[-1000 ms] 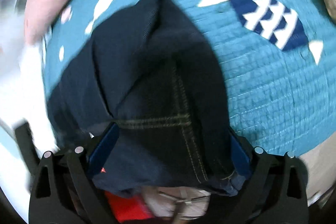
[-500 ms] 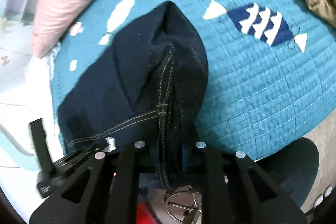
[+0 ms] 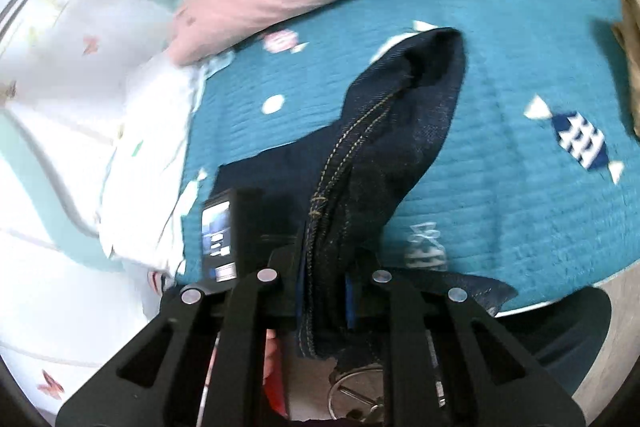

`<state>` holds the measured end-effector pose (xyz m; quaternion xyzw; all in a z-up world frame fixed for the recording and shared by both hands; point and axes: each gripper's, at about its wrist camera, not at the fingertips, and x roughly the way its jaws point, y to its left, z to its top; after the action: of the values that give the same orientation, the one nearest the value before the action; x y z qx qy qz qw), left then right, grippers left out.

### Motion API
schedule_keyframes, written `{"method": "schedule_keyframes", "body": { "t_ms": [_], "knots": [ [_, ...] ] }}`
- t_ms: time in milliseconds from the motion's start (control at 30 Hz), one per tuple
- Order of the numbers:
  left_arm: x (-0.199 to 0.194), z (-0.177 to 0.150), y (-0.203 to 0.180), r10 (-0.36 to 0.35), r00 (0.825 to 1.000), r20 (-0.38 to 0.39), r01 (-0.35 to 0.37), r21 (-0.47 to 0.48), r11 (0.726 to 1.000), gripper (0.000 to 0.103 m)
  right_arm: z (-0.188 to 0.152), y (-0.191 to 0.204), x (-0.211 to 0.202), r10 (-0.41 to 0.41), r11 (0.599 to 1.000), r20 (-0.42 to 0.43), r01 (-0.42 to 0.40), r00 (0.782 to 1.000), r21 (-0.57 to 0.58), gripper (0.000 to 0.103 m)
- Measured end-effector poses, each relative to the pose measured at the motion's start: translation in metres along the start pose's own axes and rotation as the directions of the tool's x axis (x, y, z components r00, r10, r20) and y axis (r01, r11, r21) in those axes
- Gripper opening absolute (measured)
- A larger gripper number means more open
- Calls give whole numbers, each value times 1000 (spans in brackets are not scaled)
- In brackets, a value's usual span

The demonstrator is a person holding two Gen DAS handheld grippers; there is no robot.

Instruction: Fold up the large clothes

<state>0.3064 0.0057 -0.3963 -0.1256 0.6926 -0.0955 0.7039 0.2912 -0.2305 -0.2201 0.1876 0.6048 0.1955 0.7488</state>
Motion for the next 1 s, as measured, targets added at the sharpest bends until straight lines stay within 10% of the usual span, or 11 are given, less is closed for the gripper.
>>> {"method": "schedule_keyframes", "body": {
  "t_ms": [400,700,1000],
  "knots": [
    [-31,-3,44,-137,990,-17,138,15,990,9,-1,98,35,-41,979,-79,24,996,-202,13],
    [-112,-35,115,-22,995,97,17,47,999,10,-12,171,78,-77,943,-168,18,983,-331,13],
    [-140,-79,224,59,992,114,-38,-180,983,10,-33,234,192,-160,900,-322,4,933,-435,14]
  ]
}}
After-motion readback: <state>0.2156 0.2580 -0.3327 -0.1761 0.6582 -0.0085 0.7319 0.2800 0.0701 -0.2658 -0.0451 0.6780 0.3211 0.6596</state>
